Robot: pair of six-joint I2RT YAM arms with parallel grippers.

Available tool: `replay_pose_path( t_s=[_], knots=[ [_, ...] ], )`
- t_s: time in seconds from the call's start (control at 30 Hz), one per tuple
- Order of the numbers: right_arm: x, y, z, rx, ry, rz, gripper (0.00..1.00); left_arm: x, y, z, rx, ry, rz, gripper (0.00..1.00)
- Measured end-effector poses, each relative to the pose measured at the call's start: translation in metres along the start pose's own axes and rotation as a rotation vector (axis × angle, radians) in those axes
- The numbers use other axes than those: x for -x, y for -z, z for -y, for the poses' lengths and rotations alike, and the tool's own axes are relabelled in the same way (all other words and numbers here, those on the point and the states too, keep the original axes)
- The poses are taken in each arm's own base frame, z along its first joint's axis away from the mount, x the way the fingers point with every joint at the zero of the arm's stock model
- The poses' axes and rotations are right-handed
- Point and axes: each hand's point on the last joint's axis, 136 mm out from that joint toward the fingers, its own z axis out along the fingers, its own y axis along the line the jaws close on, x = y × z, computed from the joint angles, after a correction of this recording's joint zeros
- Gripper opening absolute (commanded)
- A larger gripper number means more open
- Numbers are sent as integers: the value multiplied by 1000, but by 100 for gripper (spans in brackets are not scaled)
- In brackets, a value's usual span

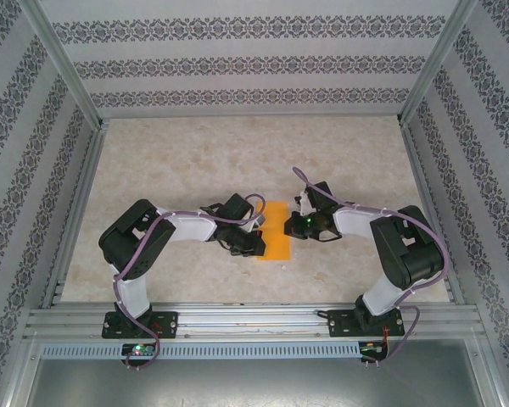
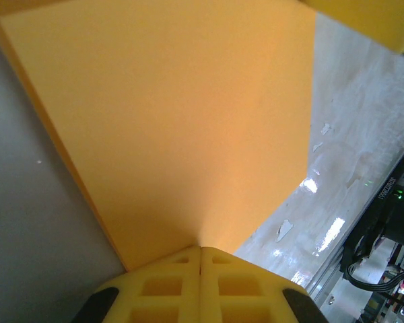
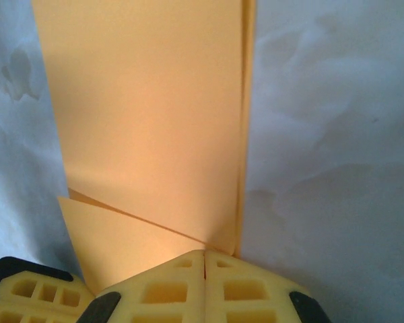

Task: Fold a paper plane with a square sheet of paper (fold left side to right side)
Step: Fold the triangle a second time at the center of the table.

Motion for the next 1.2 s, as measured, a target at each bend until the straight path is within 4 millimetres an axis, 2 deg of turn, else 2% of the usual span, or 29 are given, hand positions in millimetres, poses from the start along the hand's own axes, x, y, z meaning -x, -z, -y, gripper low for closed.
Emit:
replay_pose_path(
  t_s=[0.5,0.67,0.77,1.0,1.2],
  knots=[
    [17,12,15,-29,-31,32,0,0,0,0,-2,0,-2,0],
    [21,29,-3,21,-1,74,0,0,0,0,-2,0,-2,0],
    [15,35,-15,64,16,87,0,0,0,0,-2,0,-2,0],
    [-9,19,-37,123,46,17,0,0,0,0,-2,-3,-2,0],
    [-15,-2,-34,123,24,-25,0,0,0,0,-2,-3,-2,0]
  ],
)
